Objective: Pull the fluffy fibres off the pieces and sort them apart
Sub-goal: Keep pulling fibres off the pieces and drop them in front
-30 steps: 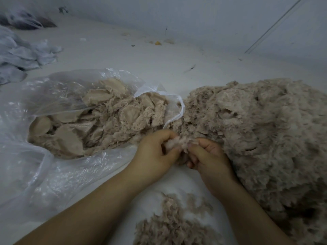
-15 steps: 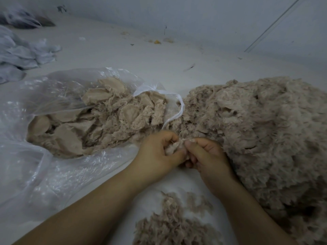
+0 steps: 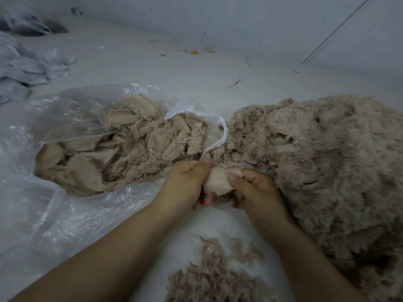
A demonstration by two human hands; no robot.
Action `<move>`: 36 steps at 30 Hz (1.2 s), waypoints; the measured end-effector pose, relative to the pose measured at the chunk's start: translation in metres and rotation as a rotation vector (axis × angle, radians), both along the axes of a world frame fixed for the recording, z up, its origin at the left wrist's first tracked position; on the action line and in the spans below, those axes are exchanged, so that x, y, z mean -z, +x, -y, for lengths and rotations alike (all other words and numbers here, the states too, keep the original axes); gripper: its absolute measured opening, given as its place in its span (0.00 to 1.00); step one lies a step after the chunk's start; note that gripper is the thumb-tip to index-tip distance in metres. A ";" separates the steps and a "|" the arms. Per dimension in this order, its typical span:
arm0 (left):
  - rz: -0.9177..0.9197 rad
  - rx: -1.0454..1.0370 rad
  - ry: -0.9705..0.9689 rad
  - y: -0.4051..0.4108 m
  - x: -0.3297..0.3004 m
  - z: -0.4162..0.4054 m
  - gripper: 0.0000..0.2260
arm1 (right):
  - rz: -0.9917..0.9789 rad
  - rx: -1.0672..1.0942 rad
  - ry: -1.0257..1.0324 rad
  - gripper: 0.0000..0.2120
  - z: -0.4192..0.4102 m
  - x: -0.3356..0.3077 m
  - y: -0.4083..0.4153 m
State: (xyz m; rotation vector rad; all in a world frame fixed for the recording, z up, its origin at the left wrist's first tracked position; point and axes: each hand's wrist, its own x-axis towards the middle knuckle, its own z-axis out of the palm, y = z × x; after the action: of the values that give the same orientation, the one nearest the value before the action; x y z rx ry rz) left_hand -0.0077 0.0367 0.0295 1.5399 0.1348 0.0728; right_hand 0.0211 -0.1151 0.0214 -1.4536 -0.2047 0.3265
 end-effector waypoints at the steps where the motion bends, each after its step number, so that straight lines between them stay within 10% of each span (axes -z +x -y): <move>1: -0.024 -0.017 -0.002 0.001 0.001 -0.003 0.26 | -0.008 0.016 -0.009 0.13 0.000 0.001 0.000; 16: 0.006 0.045 -0.045 -0.001 0.002 -0.006 0.10 | -0.077 0.068 0.063 0.13 -0.001 0.004 0.002; 21: 0.308 -0.041 0.201 -0.004 -0.001 -0.003 0.09 | -0.023 0.027 0.019 0.17 0.000 0.007 0.004; 26: 0.718 -0.404 1.066 0.012 -0.014 -0.034 0.05 | -0.006 0.037 -0.015 0.18 -0.002 0.009 0.006; 36: 0.244 -0.359 1.536 0.018 -0.015 -0.055 0.08 | -0.055 0.098 -0.029 0.11 -0.002 0.008 0.006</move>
State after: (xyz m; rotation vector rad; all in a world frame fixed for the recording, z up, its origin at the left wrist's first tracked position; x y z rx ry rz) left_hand 0.0101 0.0914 0.0442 2.9902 0.1659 0.7939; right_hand 0.0266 -0.1127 0.0139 -1.4763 -0.0843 0.2905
